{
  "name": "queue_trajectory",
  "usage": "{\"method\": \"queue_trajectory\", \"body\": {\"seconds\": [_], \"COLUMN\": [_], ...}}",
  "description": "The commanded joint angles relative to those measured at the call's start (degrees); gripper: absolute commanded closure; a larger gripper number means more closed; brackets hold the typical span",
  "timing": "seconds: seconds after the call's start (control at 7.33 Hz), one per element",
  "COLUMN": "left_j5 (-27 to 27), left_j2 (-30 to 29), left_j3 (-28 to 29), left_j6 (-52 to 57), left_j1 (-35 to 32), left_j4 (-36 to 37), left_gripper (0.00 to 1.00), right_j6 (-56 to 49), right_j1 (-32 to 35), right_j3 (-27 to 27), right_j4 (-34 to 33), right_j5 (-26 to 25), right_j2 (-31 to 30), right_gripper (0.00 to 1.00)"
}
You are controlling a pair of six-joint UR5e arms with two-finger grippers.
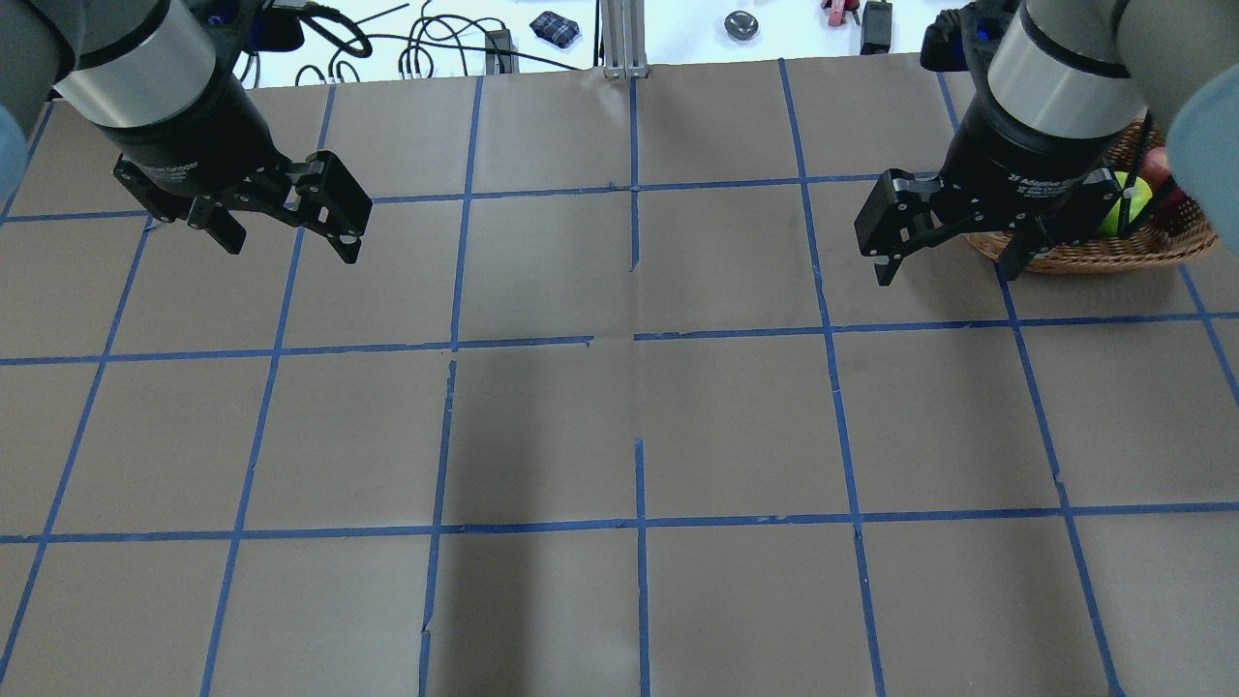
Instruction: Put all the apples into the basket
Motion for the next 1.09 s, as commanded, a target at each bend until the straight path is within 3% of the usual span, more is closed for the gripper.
{"method": "queue_trajectory", "body": {"seconds": [0.0, 0.95], "left_j5": [0.0, -0.1], "left_j2": [0.1, -0.1], "left_j3": [-0.2, 0.1], "left_j6": [0.0, 0.0], "left_j1": [0.0, 0.2], "left_j4": [0.0, 0.0], "left_gripper": [0.00, 0.00], "right_j6": [0.0, 0.0], "right_j1": [-0.1, -0.1], "right_j3": [-0.1, 0.1], "right_j4": [0.3, 0.6], "right_j5": [0.0, -0.2], "right_j2": [-0.1, -0.5], "right_gripper": [0.00, 0.00]}}
